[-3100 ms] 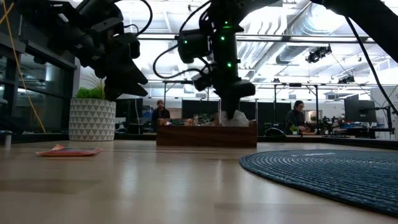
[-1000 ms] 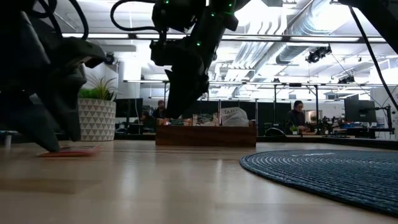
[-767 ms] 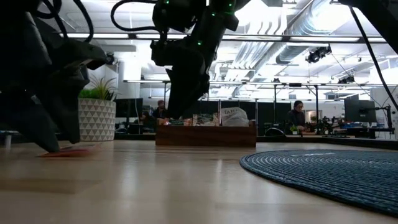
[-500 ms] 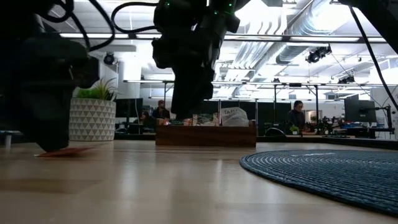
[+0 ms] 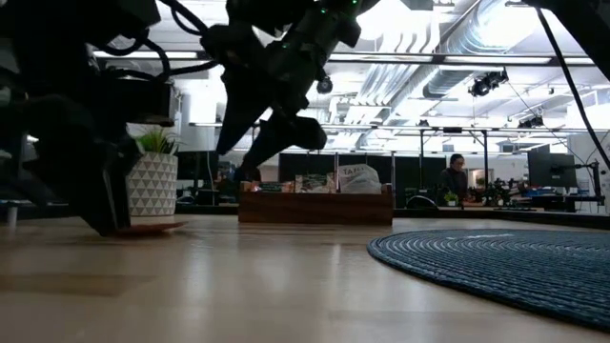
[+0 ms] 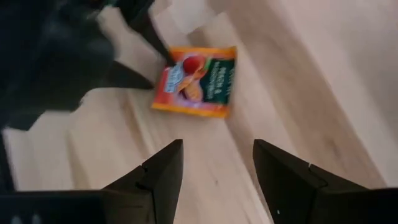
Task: Pick & Place Tea
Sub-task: Put the red orange tea sachet into the left section of the wooden organizer
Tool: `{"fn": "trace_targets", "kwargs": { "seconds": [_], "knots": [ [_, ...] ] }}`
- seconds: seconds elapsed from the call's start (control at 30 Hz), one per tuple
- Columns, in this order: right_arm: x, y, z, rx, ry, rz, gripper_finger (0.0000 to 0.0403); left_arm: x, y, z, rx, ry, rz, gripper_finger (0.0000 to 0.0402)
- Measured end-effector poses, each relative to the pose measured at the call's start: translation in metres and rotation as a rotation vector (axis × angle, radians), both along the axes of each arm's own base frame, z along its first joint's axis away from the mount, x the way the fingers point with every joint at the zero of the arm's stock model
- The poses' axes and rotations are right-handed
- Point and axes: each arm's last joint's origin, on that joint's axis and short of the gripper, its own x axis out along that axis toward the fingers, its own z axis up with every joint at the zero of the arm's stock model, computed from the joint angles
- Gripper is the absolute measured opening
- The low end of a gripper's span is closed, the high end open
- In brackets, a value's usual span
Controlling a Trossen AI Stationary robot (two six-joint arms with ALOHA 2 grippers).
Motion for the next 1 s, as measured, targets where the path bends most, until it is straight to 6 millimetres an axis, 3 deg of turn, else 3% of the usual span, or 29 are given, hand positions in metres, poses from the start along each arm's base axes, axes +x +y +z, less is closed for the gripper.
{"fn": "trace_targets", "kwargs": {
  "seconds": [0.17,0.33,0.7,1.0],
  "knots": [
    [0.001,0.001,-0.006,0.003,0.023,-0.079,0.019,0.0,0.0,0.0,0.07,0.003,-0.122,0.0166],
    [0.007,0.001,-0.028,0.071,0.063,-0.097,0.019,0.0,0.0,0.0,0.091,0.006,-0.173,0.0166],
    [0.019,-0.022,-0.05,0.179,0.038,-0.166,0.019,0.001,0.0,0.0,0.106,0.0,-0.185,0.0166],
    [0.025,-0.026,-0.069,0.279,0.047,-0.161,0.019,0.001,0.0,0.0,0.107,-0.006,-0.18,0.0166]
  ]
}}
